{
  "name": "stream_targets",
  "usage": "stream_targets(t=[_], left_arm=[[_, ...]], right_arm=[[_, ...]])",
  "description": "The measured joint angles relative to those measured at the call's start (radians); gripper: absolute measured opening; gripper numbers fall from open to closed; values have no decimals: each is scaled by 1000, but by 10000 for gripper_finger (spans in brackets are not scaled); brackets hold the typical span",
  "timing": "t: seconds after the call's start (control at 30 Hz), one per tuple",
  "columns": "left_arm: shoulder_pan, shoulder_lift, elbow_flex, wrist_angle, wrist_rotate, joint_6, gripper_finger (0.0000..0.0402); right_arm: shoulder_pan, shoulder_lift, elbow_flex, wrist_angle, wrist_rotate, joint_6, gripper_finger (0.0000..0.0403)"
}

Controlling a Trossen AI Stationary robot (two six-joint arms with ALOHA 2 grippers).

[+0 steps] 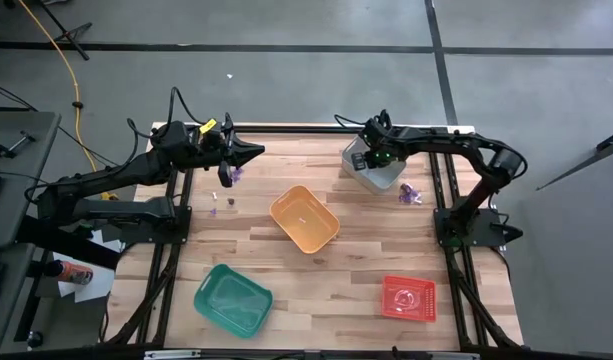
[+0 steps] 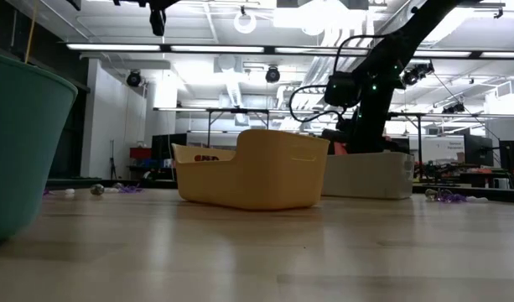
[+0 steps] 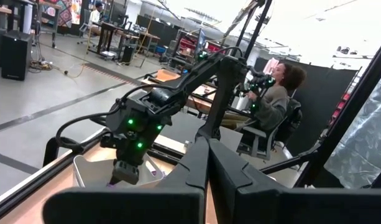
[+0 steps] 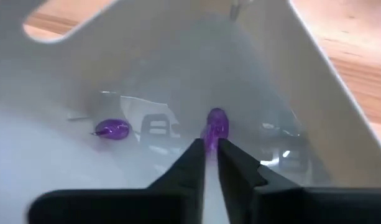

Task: Sort Halloween decoration
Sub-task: Put the purple witch hat toy into the white bin

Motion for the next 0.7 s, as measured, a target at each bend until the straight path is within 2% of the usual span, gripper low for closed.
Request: stream_targets(t=[0.17,0.33,0.53,0.7], left_arm=[[0,0,0,0,0,0,0],[0,0,0,-2,0,5,0],[0,0,0,-33,-1,35,0],[0,0,-1,-47,-4,35,0]], right_arm=[[-5,-48,0,-1,26,-62,122],[-30,-166,10,-5,-49,-182,171],[2,-406,10,100,-178,-293,168],[102,-559,10,268,-265,-341,126]])
